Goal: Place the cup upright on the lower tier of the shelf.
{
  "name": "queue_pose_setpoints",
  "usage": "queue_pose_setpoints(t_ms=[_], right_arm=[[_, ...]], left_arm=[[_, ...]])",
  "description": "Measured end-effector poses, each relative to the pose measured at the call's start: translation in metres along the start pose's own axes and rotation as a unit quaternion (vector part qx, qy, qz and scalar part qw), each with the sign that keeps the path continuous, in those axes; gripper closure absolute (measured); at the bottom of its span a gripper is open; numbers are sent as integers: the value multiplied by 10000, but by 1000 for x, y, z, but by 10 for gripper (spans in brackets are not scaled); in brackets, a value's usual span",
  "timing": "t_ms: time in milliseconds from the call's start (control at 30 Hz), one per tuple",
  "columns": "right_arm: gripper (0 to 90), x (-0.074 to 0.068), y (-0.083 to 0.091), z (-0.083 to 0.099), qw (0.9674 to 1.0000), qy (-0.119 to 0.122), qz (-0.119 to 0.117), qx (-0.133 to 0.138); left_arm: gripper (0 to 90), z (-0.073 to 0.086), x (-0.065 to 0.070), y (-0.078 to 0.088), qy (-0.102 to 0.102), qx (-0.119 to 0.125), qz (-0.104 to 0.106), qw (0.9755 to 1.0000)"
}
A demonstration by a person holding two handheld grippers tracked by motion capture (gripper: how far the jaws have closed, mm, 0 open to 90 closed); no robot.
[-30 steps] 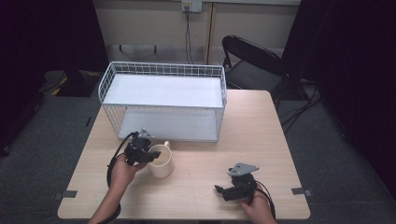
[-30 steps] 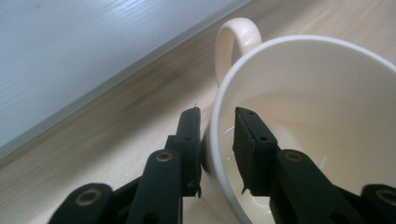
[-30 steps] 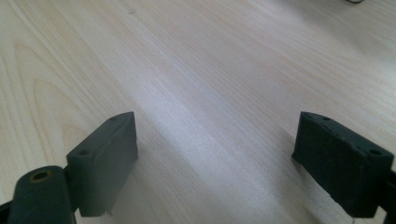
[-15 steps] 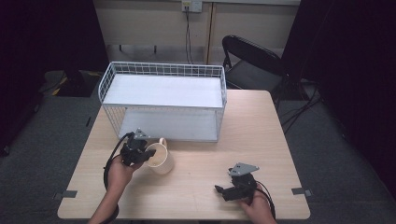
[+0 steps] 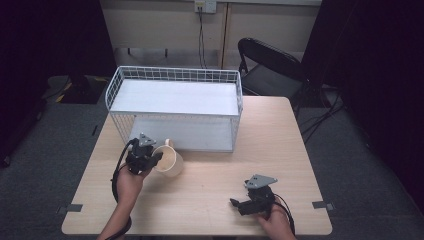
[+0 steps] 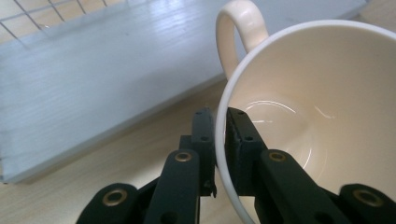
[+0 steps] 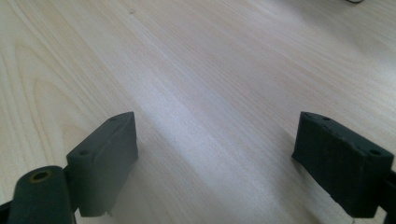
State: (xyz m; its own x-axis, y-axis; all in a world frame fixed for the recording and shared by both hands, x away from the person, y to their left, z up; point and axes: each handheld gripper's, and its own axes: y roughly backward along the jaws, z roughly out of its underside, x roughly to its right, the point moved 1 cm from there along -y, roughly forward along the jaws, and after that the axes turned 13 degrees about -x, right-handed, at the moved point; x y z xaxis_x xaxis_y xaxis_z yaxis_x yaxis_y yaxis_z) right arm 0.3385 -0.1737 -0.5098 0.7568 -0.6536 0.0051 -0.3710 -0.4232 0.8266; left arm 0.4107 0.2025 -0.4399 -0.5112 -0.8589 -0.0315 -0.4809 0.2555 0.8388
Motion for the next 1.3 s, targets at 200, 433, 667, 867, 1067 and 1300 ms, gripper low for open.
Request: queue_pose_setpoints(t_ms=[200,433,667,867,1067,1300], right_arm=[[129,0,0,0,10000,1,1,0],[129,0,0,0,10000,0,0,0],[129,0,0,0,10000,0,1,0],[129,0,0,0,10000,-1,1,0],[129,0,0,0,10000,0,2,-2],[129,0,0,0,10000,0,3,0]], left_arm=[[829,-4,4,-3,146,171,-32,9997],[829,-10,8,-6,164,192,-126,9996],[829,-12,6,-8,246,205,-211,9993],[829,-15,2,-7,336,283,-352,9984],[829,-19,2,-6,389,378,-440,9976],[829,-23,5,-9,386,409,-598,9966]])
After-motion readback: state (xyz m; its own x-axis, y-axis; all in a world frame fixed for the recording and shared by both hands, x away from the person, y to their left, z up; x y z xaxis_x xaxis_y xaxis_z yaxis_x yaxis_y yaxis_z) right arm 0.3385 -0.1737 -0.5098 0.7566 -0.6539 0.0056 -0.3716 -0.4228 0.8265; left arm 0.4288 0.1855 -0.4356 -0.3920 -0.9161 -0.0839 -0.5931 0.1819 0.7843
